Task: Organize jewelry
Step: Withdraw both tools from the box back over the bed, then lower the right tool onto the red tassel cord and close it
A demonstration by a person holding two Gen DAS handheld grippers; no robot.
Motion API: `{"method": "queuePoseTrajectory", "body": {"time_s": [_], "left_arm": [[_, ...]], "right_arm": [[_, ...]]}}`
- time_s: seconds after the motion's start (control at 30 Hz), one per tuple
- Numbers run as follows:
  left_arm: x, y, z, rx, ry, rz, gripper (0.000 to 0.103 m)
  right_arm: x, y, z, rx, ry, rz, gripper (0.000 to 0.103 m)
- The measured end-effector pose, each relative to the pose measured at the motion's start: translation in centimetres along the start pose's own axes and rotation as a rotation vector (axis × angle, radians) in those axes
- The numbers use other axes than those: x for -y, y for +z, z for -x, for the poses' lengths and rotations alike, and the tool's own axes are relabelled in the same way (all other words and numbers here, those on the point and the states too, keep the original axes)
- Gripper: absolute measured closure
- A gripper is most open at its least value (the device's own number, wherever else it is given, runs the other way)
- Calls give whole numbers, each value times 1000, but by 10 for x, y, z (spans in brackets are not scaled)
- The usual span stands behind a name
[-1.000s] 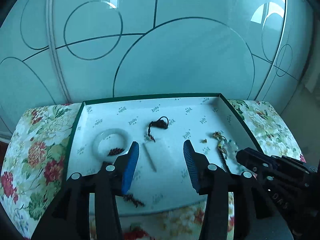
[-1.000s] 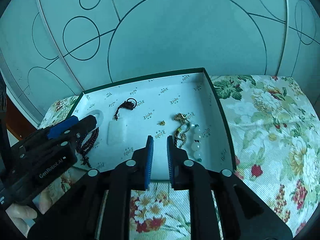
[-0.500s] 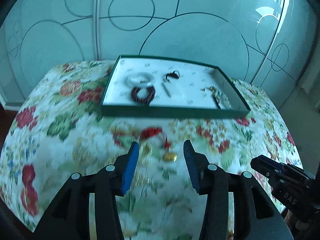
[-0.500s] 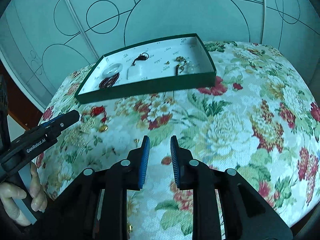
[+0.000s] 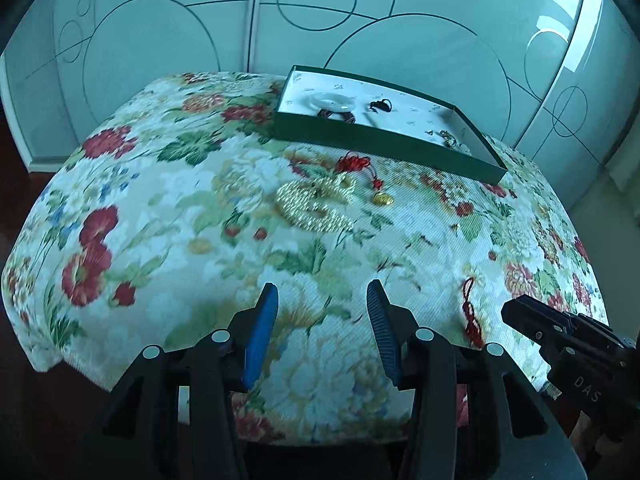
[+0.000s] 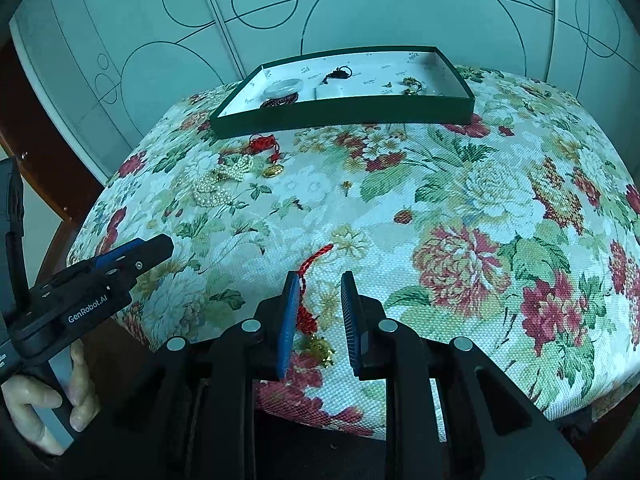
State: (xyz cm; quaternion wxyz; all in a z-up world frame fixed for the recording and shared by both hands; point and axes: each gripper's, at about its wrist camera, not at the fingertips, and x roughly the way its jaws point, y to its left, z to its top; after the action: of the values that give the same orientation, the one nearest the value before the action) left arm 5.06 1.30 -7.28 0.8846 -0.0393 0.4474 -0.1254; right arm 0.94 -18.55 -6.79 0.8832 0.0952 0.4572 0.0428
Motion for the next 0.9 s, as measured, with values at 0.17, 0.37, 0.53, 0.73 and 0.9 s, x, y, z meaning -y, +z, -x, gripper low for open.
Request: {"method": "queuePoseTrajectory", "body": {"time_s": [0.17, 0.37, 0.53, 0.73, 0.9], "left_arm": [[-9, -9, 4, -5, 4, 14, 56], [-15, -11, 4, -4, 2, 25, 56], [-16, -13, 1, -12, -3, 27, 56], [-18, -13, -3, -18, -3, 31, 56], [-17, -13, -6, -24, -2, 29, 56]], "right_arm": [[-10, -3, -7, -15, -7, 22, 81], [-18, -5, -16, -32, -15, 38, 81], [-23, -6, -23, -40, -23, 53, 81], [-25, -9, -32, -55, -40, 67, 84], [-21, -9, -32, -42, -52, 62, 96]]}}
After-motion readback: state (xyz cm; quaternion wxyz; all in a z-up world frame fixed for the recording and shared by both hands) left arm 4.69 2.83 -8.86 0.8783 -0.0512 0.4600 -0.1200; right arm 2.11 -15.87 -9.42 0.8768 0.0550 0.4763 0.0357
